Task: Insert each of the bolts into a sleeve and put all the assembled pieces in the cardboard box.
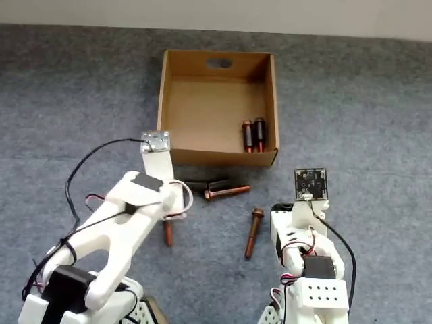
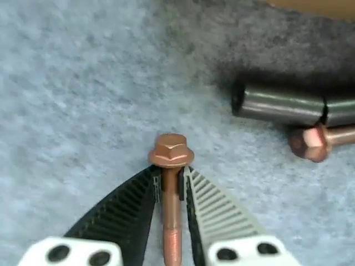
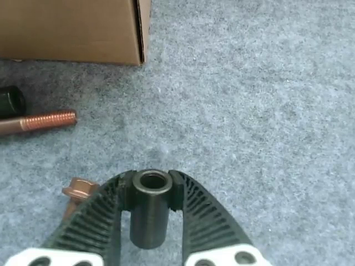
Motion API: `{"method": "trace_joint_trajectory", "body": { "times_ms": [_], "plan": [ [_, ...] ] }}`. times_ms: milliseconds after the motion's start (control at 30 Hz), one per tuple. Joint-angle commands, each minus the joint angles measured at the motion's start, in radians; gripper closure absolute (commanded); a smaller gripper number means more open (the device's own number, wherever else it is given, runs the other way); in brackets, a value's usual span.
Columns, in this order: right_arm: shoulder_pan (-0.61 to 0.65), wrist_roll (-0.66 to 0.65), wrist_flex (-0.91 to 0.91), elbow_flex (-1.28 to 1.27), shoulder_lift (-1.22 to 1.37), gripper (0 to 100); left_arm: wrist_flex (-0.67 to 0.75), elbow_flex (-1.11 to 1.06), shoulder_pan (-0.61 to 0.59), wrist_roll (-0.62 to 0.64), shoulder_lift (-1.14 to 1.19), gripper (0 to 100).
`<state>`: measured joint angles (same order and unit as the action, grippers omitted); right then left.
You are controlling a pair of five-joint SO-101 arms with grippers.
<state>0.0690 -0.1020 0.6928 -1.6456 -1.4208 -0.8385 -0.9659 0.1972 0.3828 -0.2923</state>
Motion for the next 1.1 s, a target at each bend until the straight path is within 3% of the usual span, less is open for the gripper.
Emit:
{"method": "trace_joint_trajectory", "body": {
  "times_ms": [0,67,167,333,567,1067],
  "plan": [
    [-0.008,0.002,0.001,0.008,-0.012,99.1,-0.003,0.044,-0.071,-0.428,-0.019,99],
    [-0.008,0.002,0.001,0.008,-0.012,99.1,-0.014,0.054,-0.07,-0.629,-0.01,99],
    [-0.008,0.002,0.001,0.008,-0.012,99.1,-0.078,0.061,-0.068,-0.718,-0.01,99],
    [-0.008,0.002,0.001,0.008,-0.012,99.1,-0.112,0.076,-0.036,-0.721,-0.01,99],
    [-0.008,0.002,0.001,0.008,-0.012,99.1,-0.11,0.071,-0.047,-0.717,-0.008,82],
    [-0.008,0.002,0.002,0.008,-0.012,99.1,-0.051,-0.012,-0.039,-0.717,-0.01,89]
  ]
}}
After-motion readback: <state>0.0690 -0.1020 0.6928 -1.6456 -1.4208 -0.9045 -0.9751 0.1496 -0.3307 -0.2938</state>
